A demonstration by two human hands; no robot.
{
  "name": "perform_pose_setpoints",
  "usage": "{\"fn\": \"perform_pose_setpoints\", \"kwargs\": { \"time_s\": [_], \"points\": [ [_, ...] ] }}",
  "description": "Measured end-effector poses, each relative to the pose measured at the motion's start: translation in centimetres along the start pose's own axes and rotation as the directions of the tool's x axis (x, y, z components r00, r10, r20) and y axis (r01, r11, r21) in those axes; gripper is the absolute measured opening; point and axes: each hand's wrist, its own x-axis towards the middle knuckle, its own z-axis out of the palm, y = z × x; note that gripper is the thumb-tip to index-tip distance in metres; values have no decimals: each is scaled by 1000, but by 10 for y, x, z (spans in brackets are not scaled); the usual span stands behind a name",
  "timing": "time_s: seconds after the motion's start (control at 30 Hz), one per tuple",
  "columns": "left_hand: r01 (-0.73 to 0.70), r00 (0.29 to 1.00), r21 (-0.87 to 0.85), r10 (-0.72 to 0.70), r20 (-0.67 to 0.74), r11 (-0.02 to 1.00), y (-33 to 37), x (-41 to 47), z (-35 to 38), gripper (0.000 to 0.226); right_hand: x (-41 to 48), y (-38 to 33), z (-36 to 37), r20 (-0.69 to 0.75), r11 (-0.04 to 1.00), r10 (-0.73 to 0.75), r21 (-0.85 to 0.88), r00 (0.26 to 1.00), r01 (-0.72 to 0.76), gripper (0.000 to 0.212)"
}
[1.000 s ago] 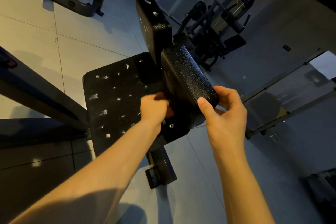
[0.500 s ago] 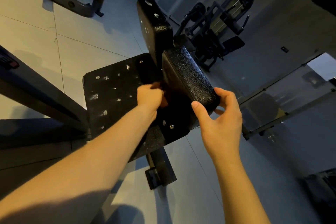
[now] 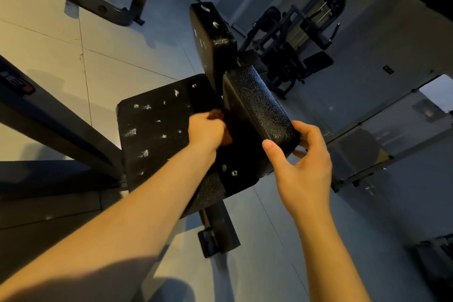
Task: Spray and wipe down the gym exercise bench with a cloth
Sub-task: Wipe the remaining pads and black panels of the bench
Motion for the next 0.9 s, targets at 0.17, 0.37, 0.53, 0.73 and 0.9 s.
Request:
{"fn": "perform_pose_setpoints", "kwargs": {
  "time_s": [0.17, 0.37, 0.53, 0.73, 0.9],
  "points": [
    [-57, 998, -169, 57, -3, 984, 23, -26, -2, 34, 1, 0, 0, -17, 1000, 3, -1, 1000, -3, 43],
    [-490, 871, -65, 485, -83, 869, 84, -34, -12, 33, -2, -1, 3, -30, 1000, 15, 9, 999, -15, 43],
    [-114, 990, -12, 113, -88, 993, -2, -24, -15, 35, -1, -2, 0, -5, 1000, 16, 12, 1000, -16, 43],
    [-220, 975, -147, 218, -31, 964, 22, -48, -3, 33, -2, 1, 0, -19, 1000, -6, 11, 1000, 6, 42],
    [-375, 921, -55, 365, -133, 925, 50, -36, -8, 33, -1, 2, 2, -40, 1000, -15, 4, 999, 15, 42]
  ]
}}
